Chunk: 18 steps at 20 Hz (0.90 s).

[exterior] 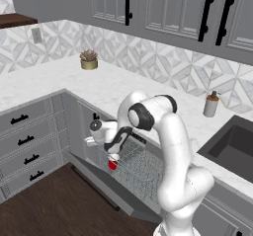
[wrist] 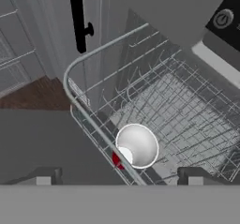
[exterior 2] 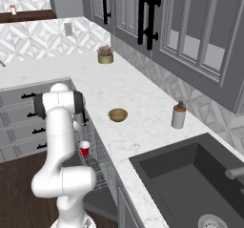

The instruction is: Pick up the cup and bowl from the counter, place them in the dishwasher, and close the dishwasher door.

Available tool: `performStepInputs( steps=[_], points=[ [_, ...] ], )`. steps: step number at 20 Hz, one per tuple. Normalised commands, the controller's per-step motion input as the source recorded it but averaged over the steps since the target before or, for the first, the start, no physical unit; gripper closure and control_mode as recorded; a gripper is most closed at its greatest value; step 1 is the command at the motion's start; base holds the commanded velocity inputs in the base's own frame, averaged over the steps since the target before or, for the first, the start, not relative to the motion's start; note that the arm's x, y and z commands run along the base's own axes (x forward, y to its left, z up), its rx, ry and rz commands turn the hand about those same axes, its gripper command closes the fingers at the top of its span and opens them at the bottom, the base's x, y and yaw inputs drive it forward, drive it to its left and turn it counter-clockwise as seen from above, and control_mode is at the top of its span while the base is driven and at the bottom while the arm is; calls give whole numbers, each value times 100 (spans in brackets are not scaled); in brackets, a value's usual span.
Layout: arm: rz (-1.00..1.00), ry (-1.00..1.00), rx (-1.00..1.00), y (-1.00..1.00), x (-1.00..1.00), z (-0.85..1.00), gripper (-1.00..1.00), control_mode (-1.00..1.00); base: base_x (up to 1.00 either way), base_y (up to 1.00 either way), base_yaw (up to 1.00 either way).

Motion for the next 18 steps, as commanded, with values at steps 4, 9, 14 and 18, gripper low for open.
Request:
performStepInputs(
  steps=[4, 9, 14, 18],
  points=[
    [2, -17, -1, 24, -4, 100, -100, -100, 0, 0, 0],
    [0, -14, 0, 22, 0, 100, -100, -100, 0, 0, 0],
    [0, 2, 0, 7, 0, 100, -100, -100, 0, 0, 0],
    [0, 18, 0, -24, -25, 100, -100, -100, 0, 0, 0]
  ],
)
